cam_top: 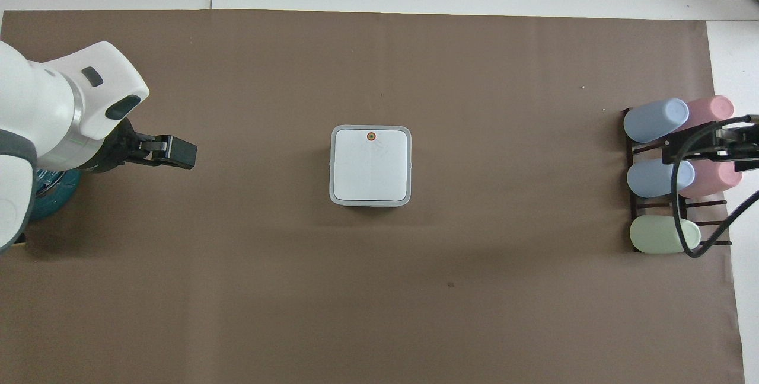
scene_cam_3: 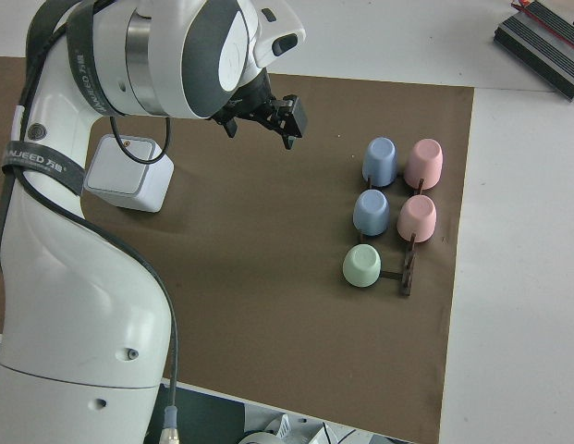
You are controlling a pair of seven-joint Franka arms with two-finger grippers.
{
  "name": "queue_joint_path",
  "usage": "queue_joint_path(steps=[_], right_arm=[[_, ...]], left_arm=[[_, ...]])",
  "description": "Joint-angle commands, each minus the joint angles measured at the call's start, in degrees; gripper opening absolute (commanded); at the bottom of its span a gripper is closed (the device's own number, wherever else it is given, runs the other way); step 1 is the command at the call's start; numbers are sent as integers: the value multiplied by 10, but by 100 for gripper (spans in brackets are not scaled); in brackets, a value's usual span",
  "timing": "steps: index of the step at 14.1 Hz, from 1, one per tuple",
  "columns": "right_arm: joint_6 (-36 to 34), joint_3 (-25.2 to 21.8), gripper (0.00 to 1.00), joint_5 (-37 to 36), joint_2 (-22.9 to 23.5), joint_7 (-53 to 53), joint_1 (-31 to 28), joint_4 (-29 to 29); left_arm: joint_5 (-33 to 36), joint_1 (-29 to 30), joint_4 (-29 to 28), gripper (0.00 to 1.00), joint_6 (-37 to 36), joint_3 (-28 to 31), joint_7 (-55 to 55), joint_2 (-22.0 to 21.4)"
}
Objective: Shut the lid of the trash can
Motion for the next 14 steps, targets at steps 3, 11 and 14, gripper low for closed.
queue_joint_path(steps=[3, 11, 14], right_arm=[[12, 1, 100, 9, -16, -8, -2, -19], [12, 1, 100, 9, -16, -7, -2, -19], [12, 1, 100, 9, -16, -7, -2, -19]], left_arm=[[0, -59, 17, 100, -24, 114, 68, -9], [-16, -4, 80, 100, -96, 121, 85, -1], [-9, -4, 89, 100, -118, 123, 84, -1]])
